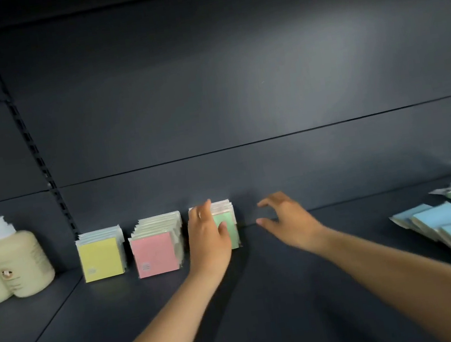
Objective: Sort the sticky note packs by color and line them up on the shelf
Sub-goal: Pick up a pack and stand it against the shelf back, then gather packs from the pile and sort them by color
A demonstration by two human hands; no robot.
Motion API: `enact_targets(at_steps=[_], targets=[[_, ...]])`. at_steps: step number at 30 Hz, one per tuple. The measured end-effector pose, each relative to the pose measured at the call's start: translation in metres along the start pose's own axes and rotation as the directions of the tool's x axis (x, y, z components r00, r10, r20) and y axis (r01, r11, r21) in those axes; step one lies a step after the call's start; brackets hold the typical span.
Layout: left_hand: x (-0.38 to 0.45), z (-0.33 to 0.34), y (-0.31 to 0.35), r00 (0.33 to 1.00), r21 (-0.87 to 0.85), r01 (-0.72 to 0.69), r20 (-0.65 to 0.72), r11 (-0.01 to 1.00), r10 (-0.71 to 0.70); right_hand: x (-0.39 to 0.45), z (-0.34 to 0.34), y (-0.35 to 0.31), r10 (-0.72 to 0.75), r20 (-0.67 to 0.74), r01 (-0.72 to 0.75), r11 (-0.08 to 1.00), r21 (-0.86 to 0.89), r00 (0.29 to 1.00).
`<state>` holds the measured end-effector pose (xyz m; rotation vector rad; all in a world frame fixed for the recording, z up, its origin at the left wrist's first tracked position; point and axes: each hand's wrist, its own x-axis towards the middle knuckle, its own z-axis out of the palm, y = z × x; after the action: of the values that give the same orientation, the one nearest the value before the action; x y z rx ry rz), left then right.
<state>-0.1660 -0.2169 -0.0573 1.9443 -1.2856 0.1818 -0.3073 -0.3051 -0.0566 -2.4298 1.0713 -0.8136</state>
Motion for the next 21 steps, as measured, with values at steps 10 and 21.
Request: enact_targets(at_steps=[10,21], targets=[[-0.033,-0.012,0.135,0.947,0.309,-0.063,0.318,0.949,-0.041,-0.087,-0.185,0.075,0.064,0.326,0.103,0.876,-0.471,0.943],[-0.128,0.039,0.284,0.854,0.297,-0.137,0.519,0.945,-0.039,-0.18,-0.302,0.158,0.071,0.395,0.128,0.882,-0.454,0.916]])
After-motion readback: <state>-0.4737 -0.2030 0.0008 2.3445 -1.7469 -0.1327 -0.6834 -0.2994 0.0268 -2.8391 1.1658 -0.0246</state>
